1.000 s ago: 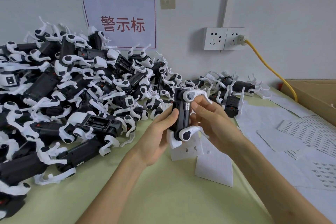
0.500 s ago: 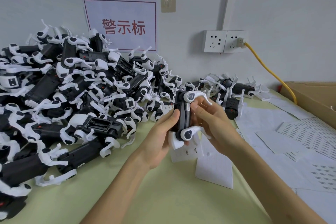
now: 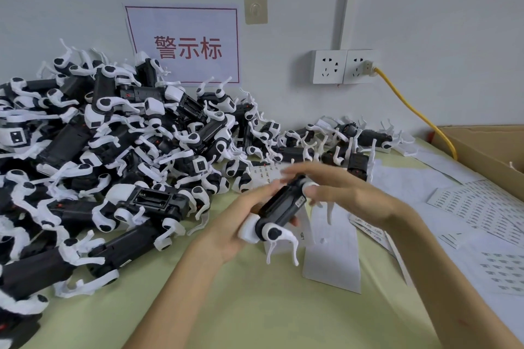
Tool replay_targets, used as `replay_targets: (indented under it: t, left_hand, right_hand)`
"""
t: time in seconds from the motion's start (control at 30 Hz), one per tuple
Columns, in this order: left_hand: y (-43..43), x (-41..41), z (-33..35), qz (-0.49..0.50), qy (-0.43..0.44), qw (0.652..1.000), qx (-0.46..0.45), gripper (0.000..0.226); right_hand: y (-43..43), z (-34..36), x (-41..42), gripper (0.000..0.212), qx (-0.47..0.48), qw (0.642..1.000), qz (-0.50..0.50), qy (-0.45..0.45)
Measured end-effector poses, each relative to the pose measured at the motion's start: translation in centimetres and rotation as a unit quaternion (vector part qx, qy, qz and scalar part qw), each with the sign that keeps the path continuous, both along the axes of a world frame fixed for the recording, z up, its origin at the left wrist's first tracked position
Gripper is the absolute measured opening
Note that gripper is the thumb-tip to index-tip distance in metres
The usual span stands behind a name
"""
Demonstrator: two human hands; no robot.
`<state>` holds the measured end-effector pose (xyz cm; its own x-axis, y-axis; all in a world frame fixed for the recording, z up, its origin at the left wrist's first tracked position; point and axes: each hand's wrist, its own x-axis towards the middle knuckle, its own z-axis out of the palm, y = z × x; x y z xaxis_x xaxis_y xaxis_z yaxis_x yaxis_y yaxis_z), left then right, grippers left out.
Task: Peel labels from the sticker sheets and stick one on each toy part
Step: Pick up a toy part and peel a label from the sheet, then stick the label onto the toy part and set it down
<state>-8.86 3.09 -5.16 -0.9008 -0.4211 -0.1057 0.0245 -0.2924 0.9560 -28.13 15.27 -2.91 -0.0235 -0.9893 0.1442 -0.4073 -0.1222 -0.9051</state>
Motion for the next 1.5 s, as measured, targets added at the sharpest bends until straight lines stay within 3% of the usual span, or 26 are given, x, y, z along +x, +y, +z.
replay_targets:
  t: [0.1, 0.17, 0.23, 0.3, 0.37, 0.43, 0.5, 0.53, 0.57, 0.63, 0.73, 0.8, 0.87, 0.93, 1.0, 1.23, 1.43, 1.5]
  left_hand:
    - [-0.5, 0.1, -0.1, -0.012, 0.031, 0.996, 0.079, 0.079]
    - [-0.9, 0.1, 0.0, 0.0, 0.075, 0.992, 0.103, 0.071]
    - [-1.3, 0.0, -0.1, 0.051, 0.107, 0.989, 0.091, 0.057]
    - [-1.8, 0.0, -0.2, 0.122, 0.121, 0.982, 0.084, 0.047]
    - [-2.3, 0.1, -0.5, 0.181, 0.117, 0.973, 0.081, 0.039]
    - [-2.4, 0.1, -0.7, 0.213, 0.091, 0.97, 0.073, 0.028]
    - [-2.3, -0.1, -0.9, 0.23, 0.065, 0.969, 0.068, 0.022]
    - [-2.2, -0.1, -0.8, 0.236, 0.055, 0.968, 0.067, 0.021]
    - [-2.1, -0.1, -0.8, 0.24, 0.048, 0.967, 0.066, 0.02]
    - [-1.8, -0.2, -0.5, 0.244, 0.04, 0.967, 0.064, 0.018]
    - [-1.5, -0.4, -0.4, 0.258, 0.029, 0.963, 0.065, 0.015]
    - [-1.4, -0.3, -0.3, 0.266, 0.026, 0.961, 0.068, 0.014]
    - [-1.2, -0.3, -0.2, 0.269, 0.027, 0.96, 0.069, 0.014]
    - [-1.2, -0.2, -0.1, 0.271, 0.03, 0.96, 0.067, 0.014]
    - [-1.2, -0.1, -0.1, 0.271, 0.031, 0.96, 0.065, 0.014]
    - [-1.3, -0.4, -0.4, 0.266, 0.011, 0.962, 0.06, 0.016]
    - [-1.6, -0.4, -1.0, 0.284, 0.004, 0.958, 0.039, 0.018]
    - [-1.7, -0.4, -1.1, 0.302, 0.001, 0.953, 0.021, 0.016]
  right_hand:
    - [0.4, 0.1, -1.0, 0.04, 0.034, 0.996, -0.007, -0.078]
    - [1.0, 0.7, -2.3, 0.05, 0.025, 0.987, -0.06, -0.148]
    - [2.0, 1.1, -4.1, 0.048, 0.001, 0.955, -0.156, -0.251]
    - [3.3, 1.4, -6.4, 0.04, -0.063, 0.875, -0.243, -0.413]
    - [4.8, 1.7, -9.1, 0.039, -0.183, 0.746, -0.3, -0.566]
    - [6.7, 2.2, -12.2, 0.032, -0.312, 0.617, -0.316, -0.649]
    - [8.1, 2.7, -14.7, 0.049, -0.374, 0.563, -0.293, -0.676]
    - [8.5, 2.7, -15.7, 0.057, -0.373, 0.561, -0.308, -0.671]
    - [8.7, 2.5, -16.2, 0.059, -0.35, 0.582, -0.349, -0.646]
    - [8.0, 2.1, -16.0, 0.052, -0.271, 0.654, -0.427, -0.563]
    - [5.6, 0.8, -14.0, 0.034, -0.19, 0.726, -0.47, -0.465]
    - [3.3, -0.3, -12.3, 0.024, -0.126, 0.799, -0.476, -0.346]
    - [0.9, -1.8, -10.8, 0.024, -0.049, 0.87, -0.471, -0.14]
    - [-1.0, -3.6, -9.9, 0.051, 0.041, 0.884, -0.46, 0.07]
    - [-2.0, -5.2, -9.3, 0.056, 0.055, 0.868, -0.469, 0.157]
    - [-0.9, -5.3, -10.4, 0.007, -0.056, 0.837, -0.541, 0.06]
    - [-0.7, -4.1, -10.0, 0.004, -0.127, 0.813, -0.547, -0.151]
    - [-0.8, -3.7, -9.9, 0.009, -0.152, 0.791, -0.547, -0.228]
